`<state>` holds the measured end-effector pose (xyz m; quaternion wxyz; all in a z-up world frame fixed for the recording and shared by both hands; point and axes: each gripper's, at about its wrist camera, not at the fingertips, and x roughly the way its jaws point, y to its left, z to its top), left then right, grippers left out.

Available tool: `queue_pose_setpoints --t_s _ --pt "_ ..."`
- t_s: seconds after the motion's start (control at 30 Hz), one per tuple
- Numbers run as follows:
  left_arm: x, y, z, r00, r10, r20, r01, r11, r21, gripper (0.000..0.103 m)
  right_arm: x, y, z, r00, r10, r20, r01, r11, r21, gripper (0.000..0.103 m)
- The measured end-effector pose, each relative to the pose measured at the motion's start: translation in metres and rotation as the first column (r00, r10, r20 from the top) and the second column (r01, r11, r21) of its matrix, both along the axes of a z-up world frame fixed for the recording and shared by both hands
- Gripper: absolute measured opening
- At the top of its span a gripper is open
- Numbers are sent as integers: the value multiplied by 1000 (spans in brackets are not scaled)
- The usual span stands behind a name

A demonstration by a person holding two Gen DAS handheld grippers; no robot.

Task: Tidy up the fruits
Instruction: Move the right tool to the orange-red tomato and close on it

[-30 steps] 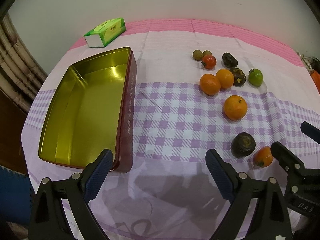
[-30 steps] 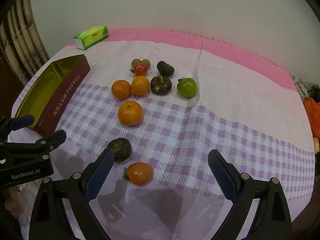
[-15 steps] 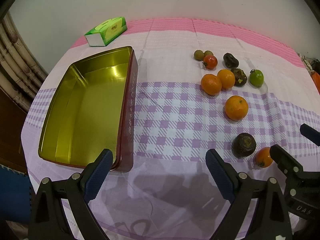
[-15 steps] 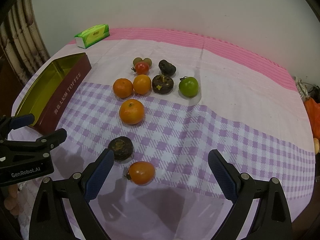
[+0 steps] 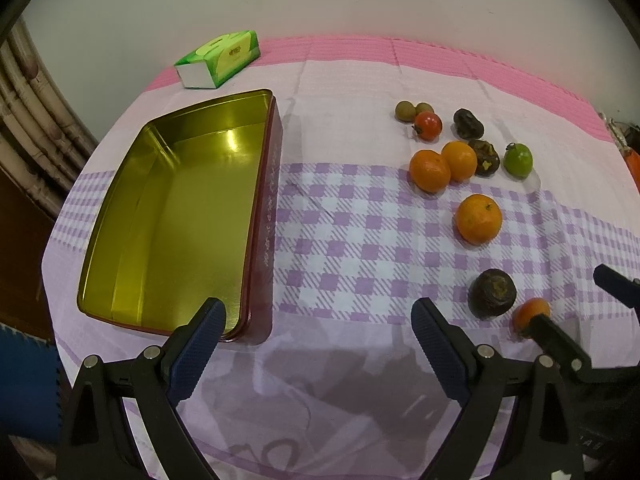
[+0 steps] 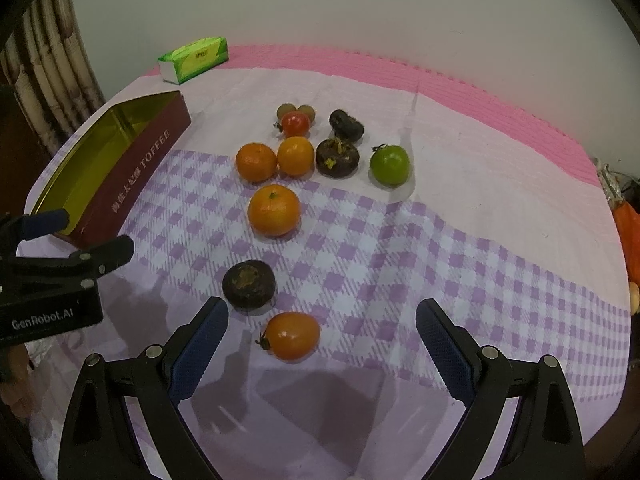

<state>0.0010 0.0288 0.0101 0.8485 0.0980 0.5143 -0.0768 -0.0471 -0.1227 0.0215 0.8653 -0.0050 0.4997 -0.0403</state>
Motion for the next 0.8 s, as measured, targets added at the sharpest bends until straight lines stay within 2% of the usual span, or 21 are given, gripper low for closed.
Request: queue_pose_setpoints --t_s 0.17,0.27,0.4,0.47,0.7,0.77,0.8 --pt "1 1 0 1000 2 -3 -2 1000 -4 93 -1 5 -8 999 23 -33 -23 1000 9 92" --pt "1 1 0 1000 2 -2 -2 1000 -3 93 0 5 -16 997 26 -68 -24 999 22 77" --pt "1 -1 -1 1000 -5 -9 5 1000 -2 93 1 1 -26 994 13 -109 -9 999 41 73" --pt "1 -2 -2 1000 -11 -12 11 1000 -1 93 1 0 -28 994 9 -111 -3 999 49 67" --pt "1 -6 -5 1000 -23 -17 23 1000 -2 93 4 1 -31 993 16 -114 -9 998 59 64" --pt "1 -7 -5 1000 -25 -17 25 1000 -4 93 6 1 -32 993 23 -113 -15 997 71 54" --pt "1 -7 -5 1000 -25 -16 25 1000 -5 93 9 2 -34 993 24 -113 -16 997 70 54"
